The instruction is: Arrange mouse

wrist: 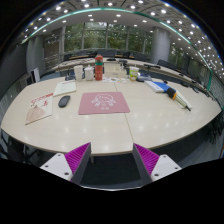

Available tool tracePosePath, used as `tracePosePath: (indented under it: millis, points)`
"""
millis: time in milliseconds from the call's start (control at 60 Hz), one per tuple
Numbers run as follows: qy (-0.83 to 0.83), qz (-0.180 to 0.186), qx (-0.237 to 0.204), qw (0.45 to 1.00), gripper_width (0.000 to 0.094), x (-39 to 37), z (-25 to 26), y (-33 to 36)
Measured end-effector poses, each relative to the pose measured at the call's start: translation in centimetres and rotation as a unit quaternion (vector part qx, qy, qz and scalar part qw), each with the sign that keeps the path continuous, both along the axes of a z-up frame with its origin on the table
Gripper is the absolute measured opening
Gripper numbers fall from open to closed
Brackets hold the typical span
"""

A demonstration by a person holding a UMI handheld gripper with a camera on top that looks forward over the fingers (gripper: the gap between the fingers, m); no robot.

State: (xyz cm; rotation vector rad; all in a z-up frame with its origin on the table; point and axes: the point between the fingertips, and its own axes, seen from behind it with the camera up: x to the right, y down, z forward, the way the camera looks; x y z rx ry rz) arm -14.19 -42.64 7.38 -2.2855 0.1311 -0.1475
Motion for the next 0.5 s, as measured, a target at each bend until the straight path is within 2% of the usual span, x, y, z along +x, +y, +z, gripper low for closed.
tracePosePath:
  millis: [267,417,500]
  points:
    - [0.042,0.056,0.043,0.997,0.0847,-17.9,-2.6,14.8]
    - [0.045,0.065,0.053,0.995,0.0845,-23.6,-4.0,23.8]
    - [0.037,0.059,0.058,0.996,0.0839,-24.8,-4.8,28.3]
